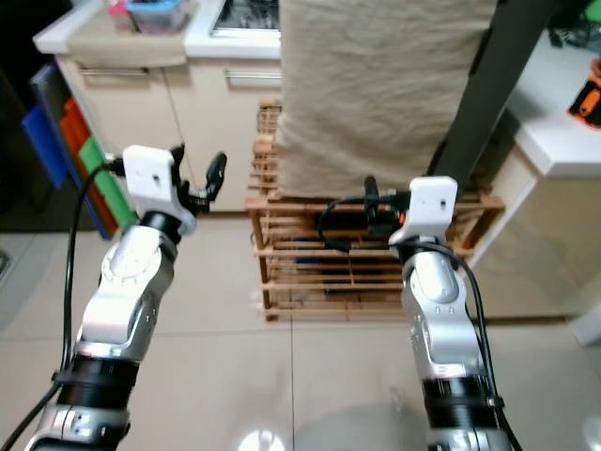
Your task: Restocking fridge
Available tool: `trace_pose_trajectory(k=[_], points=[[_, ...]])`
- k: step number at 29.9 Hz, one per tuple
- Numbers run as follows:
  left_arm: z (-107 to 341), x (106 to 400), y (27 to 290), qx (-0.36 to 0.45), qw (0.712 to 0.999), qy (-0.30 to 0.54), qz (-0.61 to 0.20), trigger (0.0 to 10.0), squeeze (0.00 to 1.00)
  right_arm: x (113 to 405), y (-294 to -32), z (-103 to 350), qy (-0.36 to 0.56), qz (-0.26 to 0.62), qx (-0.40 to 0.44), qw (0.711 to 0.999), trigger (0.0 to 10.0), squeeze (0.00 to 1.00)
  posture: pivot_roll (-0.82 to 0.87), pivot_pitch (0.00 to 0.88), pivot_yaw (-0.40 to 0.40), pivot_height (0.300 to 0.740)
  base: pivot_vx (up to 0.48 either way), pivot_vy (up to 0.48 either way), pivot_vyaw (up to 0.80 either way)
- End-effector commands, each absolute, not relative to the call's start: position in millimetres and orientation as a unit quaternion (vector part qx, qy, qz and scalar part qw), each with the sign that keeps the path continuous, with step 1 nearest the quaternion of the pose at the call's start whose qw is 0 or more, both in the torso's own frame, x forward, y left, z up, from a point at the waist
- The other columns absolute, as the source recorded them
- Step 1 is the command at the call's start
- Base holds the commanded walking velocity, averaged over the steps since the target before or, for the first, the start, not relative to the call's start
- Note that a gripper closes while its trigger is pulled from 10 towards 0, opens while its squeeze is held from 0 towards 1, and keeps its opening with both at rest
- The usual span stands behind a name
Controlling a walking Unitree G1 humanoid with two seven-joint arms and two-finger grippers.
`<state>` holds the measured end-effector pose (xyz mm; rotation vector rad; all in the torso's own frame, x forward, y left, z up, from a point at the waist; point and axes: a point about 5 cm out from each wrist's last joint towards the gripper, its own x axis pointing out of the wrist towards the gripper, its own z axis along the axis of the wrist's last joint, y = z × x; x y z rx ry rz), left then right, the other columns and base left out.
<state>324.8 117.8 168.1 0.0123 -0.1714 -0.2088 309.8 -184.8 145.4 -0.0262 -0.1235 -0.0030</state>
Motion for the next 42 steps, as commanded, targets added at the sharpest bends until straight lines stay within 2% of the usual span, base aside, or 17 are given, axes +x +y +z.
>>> trace_pose_trajectory(k=[1,2,3,4,5,8,20,36,42], points=[[167,326,114,0.034,0.990,-0.079,-0.113,10.0,0.00,310,-191,141,-0.051,-0.026,-0.017,0.998,10.0,0.00,-0.14,0.020,0.038,0.740,0.000,0.000,0.00],[164,327,111,0.040,0.990,-0.070,-0.112,10.0,0.00,309,-193,139,-0.048,-0.034,-0.011,0.998,10.0,0.00,-0.14,0.021,0.040,0.740,0.000,0.000,0.00],[165,327,110,0.031,0.990,-0.072,-0.116,10.0,0.29,309,-195,140,-0.053,-0.038,-0.007,0.998,10.0,0.00,-0.14,0.021,0.040,0.740,0.000,0.000,0.00],[165,327,110,0.031,0.990,-0.072,-0.116,10.0,0.29,309,-195,140,-0.053,-0.038,-0.007,0.998,10.0,0.00,-0.14,0.021,0.040,0.740,0.000,0.000,0.00],[165,326,110,0.024,0.990,-0.073,-0.120,10.0,1.00,308,-196,140,-0.056,-0.043,-0.007,0.997,10.0,1.00,-0.15,0.021,0.042,0.740,0.000,0.000,0.00],[164,327,111,-0.003,0.990,-0.067,-0.122,10.0,1.00,306,-198,142,-0.062,-0.046,-0.011,0.997,10.0,1.00,-0.16,0.023,0.044,0.740,0.000,0.000,0.00],[162,331,113,-0.007,0.993,-0.056,-0.107,10.0,1.00,305,-198,140,-0.064,-0.042,-0.016,0.997,10.0,1.00,-0.16,0.025,0.044,0.740,0.000,0.000,0.00],[157,332,114,-0.010,0.994,-0.038,-0.103,10.0,1.00,304,-203,137,-0.048,-0.055,-0.035,0.997,10.0,1.00,-0.16,0.030,0.038,0.740,0.300,0.341,0.00],[155,332,115,-0.004,0.995,-0.033,-0.099,10.0,1.00,303,-206,134,-0.042,-0.060,-0.027,0.997,10.0,1.00,-0.16,0.031,0.036,0.740,0.000,0.480,-0.70]])
